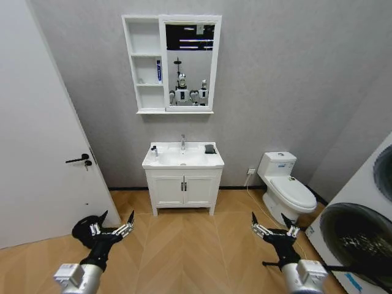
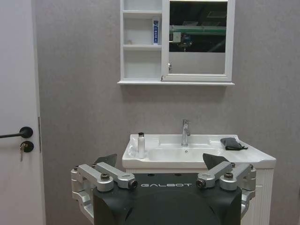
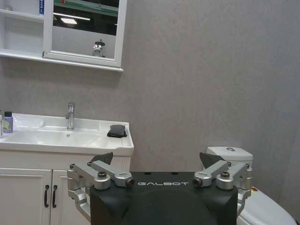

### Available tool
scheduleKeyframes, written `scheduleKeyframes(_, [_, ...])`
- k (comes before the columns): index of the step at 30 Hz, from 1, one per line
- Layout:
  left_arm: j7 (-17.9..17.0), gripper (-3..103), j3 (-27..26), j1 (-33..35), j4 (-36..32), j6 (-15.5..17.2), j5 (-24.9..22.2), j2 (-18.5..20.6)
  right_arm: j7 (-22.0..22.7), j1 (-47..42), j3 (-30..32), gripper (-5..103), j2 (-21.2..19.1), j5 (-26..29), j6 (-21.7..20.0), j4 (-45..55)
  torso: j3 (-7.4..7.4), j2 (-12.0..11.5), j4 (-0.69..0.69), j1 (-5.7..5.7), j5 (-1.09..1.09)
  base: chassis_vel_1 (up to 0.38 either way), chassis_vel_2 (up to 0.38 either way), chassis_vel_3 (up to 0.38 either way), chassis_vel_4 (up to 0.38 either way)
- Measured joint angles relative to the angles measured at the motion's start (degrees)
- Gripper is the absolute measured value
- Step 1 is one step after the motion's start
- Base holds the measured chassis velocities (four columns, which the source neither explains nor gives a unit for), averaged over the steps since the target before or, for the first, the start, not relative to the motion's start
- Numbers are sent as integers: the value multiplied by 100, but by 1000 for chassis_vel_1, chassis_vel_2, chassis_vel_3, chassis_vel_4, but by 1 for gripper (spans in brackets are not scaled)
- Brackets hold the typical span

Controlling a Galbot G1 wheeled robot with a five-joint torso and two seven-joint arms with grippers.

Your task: Move facial cleanser and shampoo from washbasin to cabinet, then wipe washbasin with towel.

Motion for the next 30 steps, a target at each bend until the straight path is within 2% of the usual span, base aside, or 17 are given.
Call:
scheduleKeyframes(10, [34,100,-9,-12,55,69,256,-18,62,23,6,100,3,9,5,-44,0,0,0,0,0,0,0,0,0])
scheduleKeyframes(30, [26,100,-48,-51,105,86,252,-88,98,47,15,100,-42,49,-16,-124,0,0,0,0,0,0,0,0,0])
